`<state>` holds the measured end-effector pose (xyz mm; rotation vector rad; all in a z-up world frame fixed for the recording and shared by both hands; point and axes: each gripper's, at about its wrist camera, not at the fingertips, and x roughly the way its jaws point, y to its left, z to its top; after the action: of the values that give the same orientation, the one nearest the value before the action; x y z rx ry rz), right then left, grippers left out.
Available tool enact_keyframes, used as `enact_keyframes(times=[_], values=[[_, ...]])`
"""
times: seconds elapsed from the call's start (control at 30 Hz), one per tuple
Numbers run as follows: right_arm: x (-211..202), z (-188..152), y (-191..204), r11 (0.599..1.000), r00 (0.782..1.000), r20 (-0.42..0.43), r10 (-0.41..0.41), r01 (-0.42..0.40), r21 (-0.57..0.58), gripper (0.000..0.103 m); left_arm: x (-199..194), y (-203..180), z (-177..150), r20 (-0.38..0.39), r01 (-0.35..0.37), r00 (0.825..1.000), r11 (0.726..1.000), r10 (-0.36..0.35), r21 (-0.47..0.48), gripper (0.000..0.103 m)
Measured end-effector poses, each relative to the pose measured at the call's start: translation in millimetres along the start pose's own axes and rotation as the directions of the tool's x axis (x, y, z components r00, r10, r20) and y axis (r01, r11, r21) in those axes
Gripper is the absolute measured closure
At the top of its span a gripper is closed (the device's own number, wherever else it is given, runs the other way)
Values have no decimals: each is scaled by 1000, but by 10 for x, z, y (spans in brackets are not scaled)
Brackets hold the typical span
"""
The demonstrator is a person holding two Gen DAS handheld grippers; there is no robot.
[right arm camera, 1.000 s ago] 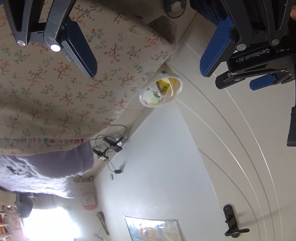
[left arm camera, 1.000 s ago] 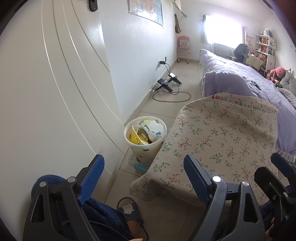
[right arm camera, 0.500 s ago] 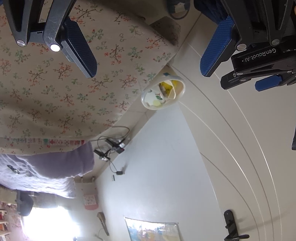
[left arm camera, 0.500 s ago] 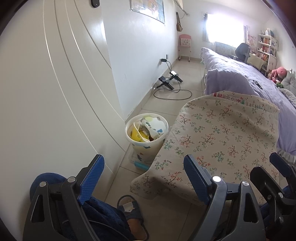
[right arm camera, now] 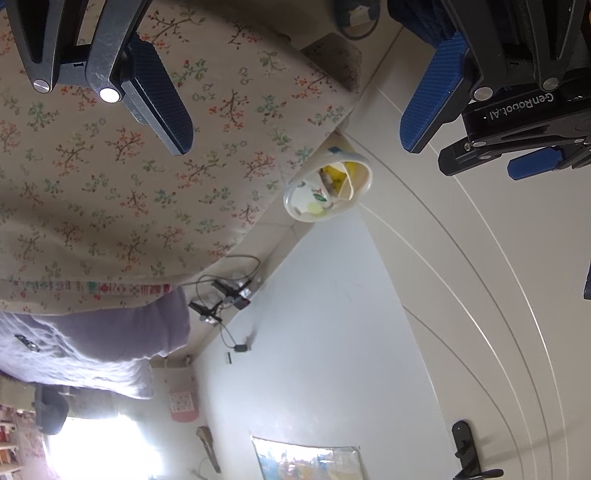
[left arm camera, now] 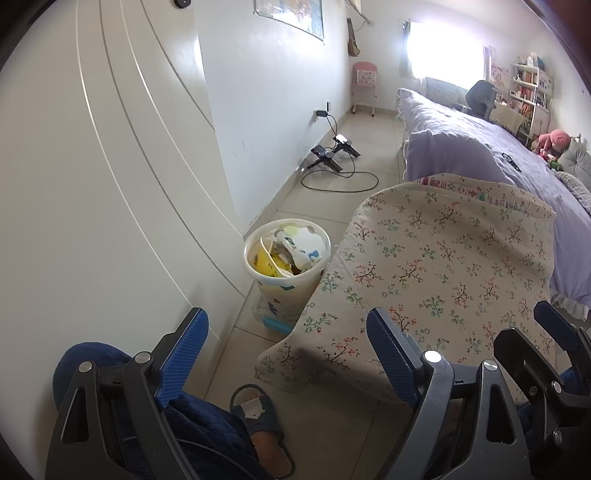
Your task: Collect trash
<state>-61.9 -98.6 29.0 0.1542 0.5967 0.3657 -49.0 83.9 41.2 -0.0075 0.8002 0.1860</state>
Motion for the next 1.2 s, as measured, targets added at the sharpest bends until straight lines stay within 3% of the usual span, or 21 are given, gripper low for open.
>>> enact_keyframes(times=[1.2], values=[[75, -26, -3, 1000, 1000, -13, 7, -7, 15, 9, 100, -51, -24, -15, 1, 1000, 999, -1, 42, 13]])
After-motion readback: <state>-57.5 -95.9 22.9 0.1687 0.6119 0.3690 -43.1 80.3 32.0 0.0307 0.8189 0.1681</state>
